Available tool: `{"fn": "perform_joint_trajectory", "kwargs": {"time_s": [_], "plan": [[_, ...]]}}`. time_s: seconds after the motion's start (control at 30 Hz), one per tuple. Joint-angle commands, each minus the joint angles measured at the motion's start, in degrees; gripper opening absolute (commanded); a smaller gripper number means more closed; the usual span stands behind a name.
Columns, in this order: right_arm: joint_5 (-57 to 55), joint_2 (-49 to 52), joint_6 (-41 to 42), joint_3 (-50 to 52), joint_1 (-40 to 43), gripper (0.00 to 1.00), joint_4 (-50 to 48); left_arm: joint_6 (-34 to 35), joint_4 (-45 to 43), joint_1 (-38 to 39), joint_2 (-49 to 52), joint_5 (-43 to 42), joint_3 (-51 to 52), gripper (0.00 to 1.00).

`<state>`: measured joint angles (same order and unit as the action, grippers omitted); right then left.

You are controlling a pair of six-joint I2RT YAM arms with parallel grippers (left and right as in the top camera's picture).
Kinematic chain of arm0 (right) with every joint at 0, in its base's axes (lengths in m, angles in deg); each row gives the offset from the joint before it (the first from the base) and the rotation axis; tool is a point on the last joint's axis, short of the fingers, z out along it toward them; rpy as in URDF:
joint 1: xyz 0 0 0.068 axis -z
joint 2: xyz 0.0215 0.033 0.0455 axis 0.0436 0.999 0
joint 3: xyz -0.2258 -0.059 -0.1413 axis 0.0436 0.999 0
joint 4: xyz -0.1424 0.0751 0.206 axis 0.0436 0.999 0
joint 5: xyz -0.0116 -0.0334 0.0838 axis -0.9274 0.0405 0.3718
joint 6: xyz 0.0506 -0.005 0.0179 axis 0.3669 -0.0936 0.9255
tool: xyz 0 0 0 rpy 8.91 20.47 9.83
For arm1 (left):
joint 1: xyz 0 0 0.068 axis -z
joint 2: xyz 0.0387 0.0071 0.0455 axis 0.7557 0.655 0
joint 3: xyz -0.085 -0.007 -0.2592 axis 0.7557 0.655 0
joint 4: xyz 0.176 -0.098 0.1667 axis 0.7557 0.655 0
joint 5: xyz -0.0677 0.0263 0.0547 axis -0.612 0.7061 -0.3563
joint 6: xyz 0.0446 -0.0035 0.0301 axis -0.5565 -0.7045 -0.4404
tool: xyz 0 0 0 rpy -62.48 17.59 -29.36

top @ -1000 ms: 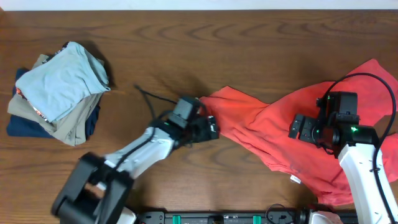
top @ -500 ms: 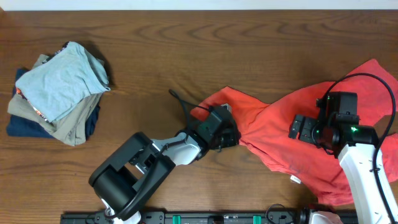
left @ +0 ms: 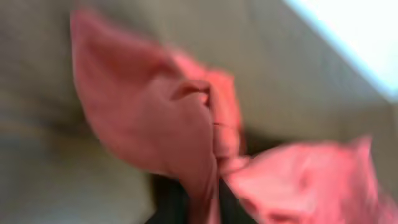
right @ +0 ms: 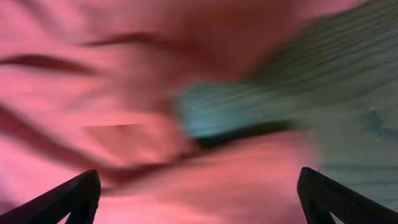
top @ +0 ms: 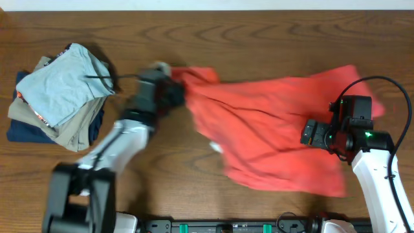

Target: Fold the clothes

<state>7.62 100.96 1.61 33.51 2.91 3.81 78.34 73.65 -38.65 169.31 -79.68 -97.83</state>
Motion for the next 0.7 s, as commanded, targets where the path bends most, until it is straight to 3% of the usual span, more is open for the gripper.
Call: {"fn": "perform_joint_trajectory", "kwargs": {"time_s": [0.0,0.17,0.27,0.4,0.53,0.67], "plan": [[-0.22,-0.35,-0.35,-0.39,0.44,0.99,-0.11,-2.25,3.87,-5.55,-2.36,-3.39,-0.85,0.98],[-0.42,-0.35,-0.35,-0.39,0.44,0.99,-0.17,-2.25,22.08,-6.99,-2.32,-10.21,-0.81,0.98],[-0.42,-0.35,-0.35,-0.39,0.44,0.99,-0.17,-2.25,36.94,-5.11,-2.32,-10.29,-0.70,0.98],[-0.42,-0.35,-0.35,-0.39,0.44,0.99,-0.20,-2.25,49.00,-1.31,-2.29,-10.27,-0.39,0.98],[-0.42,-0.35,-0.35,-0.39,0.44,0.99,-0.17,-1.60,53.09,4.11,-2.29,-10.29,0.96,0.98],[-0.39,-0.35,-0.37,-0.39,0.44,0.99,-0.15,4.31,51.39,10.38,-2.29,-10.25,2.71,0.98]]}}
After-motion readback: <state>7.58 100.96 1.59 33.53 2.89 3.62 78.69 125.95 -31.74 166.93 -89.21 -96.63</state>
